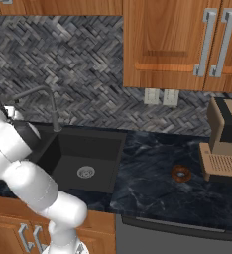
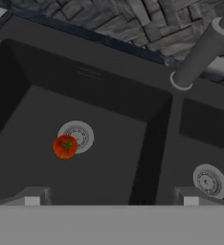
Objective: Turn on the sink faucet. Then move the tomato from the counter to the sink. Turn off the sink. Move the vegetable from the sink to the pot next to the stove. Finally move the pot to the front left burner.
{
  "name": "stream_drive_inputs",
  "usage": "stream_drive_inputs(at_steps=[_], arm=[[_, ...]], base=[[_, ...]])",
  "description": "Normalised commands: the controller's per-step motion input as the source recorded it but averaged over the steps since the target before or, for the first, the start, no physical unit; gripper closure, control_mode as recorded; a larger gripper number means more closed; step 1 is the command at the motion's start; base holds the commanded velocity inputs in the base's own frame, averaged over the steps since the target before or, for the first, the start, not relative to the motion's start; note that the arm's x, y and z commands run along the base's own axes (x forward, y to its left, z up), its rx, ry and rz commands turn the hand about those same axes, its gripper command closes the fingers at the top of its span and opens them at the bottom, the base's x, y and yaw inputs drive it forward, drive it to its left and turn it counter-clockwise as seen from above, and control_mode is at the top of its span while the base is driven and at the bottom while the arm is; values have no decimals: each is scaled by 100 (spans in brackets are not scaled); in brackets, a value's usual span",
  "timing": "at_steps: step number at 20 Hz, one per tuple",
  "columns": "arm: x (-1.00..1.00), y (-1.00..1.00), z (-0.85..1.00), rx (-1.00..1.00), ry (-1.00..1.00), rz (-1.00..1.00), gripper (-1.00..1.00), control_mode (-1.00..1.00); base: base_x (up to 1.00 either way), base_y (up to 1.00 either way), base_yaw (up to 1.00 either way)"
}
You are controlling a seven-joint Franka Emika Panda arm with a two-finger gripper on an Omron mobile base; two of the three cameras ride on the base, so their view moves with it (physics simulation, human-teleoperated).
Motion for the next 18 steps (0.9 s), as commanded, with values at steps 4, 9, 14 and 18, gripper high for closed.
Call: stream_drive_inputs(at_steps=[4, 9, 14, 18], arm=[[-1, 30, -39, 0, 12, -2, -100, -100], [0, 11, -46, 0, 2, -6, -100, -100], [-5, 2, -36, 2, 0, -7, -100, -100], [0, 1, -27, 4, 1, -3, -100, -100]], base=[[0, 0, 0], [0, 0, 0], [0, 0, 0], [0, 0, 0]])
